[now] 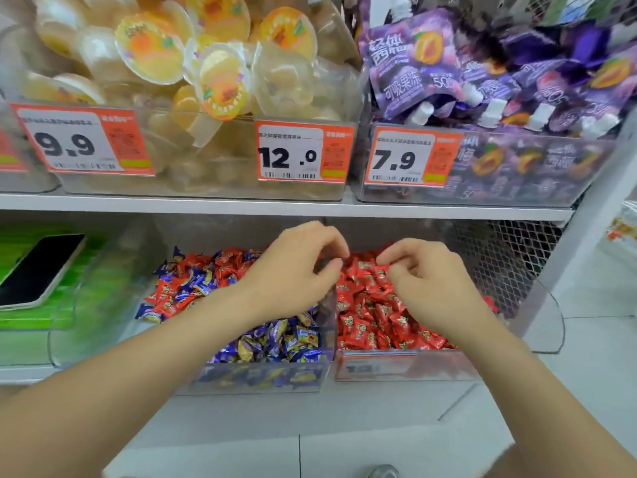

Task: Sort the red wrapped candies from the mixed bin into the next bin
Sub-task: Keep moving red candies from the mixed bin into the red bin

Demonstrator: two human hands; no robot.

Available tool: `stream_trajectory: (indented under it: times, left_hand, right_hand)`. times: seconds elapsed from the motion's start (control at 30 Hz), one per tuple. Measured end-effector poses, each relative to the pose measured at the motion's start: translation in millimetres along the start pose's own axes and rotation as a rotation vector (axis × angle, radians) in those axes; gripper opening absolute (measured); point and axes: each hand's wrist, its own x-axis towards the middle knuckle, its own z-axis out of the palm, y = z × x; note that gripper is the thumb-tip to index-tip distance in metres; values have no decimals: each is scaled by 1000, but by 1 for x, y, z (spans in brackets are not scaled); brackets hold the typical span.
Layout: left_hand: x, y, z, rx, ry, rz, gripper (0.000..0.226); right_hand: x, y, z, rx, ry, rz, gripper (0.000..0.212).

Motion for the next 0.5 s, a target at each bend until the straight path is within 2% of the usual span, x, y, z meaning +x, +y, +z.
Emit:
stream_trajectory:
  times: [0.07,0.2,0.3,0.37,0.43,0.5]
  left_hand:
    - [-26,-22,-20,79,-16,-124,13]
    - [-57,-68,-54,281,-175,-424,17]
    - [-68,-98,-71,227,-338,-628,13]
    - [-72,-117,-78,305,-417,-640,12]
    - [-71,-133,-83,421,-447,-589,21]
    - [-67,-147,-82,429,-402,-567,10]
  right_hand:
    - [-7,-26,15,4,-120,-94,31]
    - [-7,-61,63,-126,-302,-282,31]
    - [9,-73,95,-287,-336,-318,32]
    - [26,-76,110,-357,-310,-279,30]
    - [42,-79,125,-360,-282,-230,26]
    - [57,-82,144,-362,-266,-203,23]
